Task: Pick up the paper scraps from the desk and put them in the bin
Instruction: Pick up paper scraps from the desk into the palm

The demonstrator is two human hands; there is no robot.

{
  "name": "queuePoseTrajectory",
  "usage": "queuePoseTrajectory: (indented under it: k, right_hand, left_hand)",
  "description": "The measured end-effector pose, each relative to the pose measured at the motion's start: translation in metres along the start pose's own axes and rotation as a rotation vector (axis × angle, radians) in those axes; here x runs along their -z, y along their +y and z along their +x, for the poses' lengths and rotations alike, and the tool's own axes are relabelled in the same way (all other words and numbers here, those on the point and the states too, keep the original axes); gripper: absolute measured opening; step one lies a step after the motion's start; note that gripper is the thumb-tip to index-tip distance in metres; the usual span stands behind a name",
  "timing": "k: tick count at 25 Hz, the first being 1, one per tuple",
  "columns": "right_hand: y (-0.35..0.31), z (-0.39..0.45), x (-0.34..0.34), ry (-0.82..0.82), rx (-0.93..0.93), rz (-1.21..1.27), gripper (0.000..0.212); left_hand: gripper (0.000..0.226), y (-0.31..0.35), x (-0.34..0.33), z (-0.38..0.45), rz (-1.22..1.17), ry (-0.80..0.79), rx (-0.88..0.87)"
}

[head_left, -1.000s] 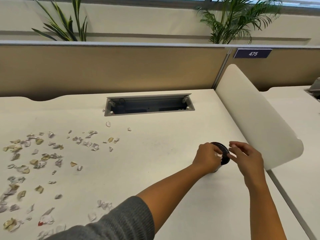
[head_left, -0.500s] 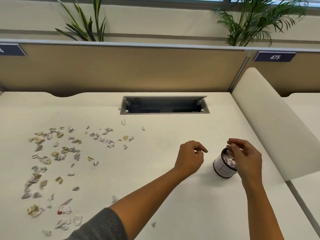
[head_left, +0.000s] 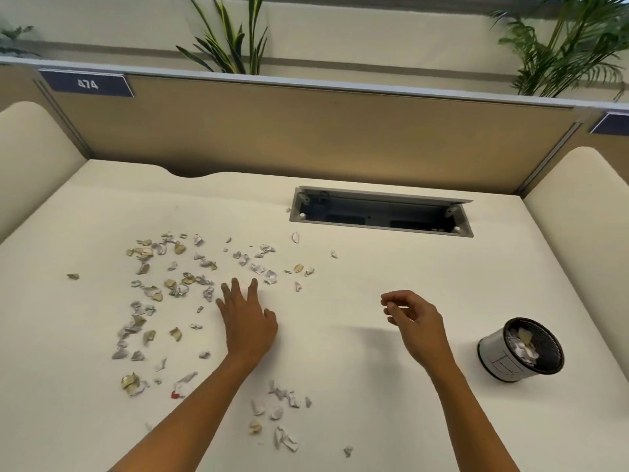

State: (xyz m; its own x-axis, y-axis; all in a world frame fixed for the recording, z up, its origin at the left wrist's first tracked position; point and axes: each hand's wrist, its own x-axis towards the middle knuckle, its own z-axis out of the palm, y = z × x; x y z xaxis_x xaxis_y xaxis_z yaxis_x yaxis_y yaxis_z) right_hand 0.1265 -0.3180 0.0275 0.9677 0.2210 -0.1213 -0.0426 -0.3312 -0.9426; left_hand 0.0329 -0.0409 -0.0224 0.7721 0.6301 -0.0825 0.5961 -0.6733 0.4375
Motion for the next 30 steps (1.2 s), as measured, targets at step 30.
queuePoseTrajectory:
  k: [30]
  right_hand:
    - [-0.001,0.069,-0.217,-0.528,0.336,-0.621,0.058]
  left_hand:
    - [0.019,-0.037,0.044,0.029,-1.636,-0.305,0.630]
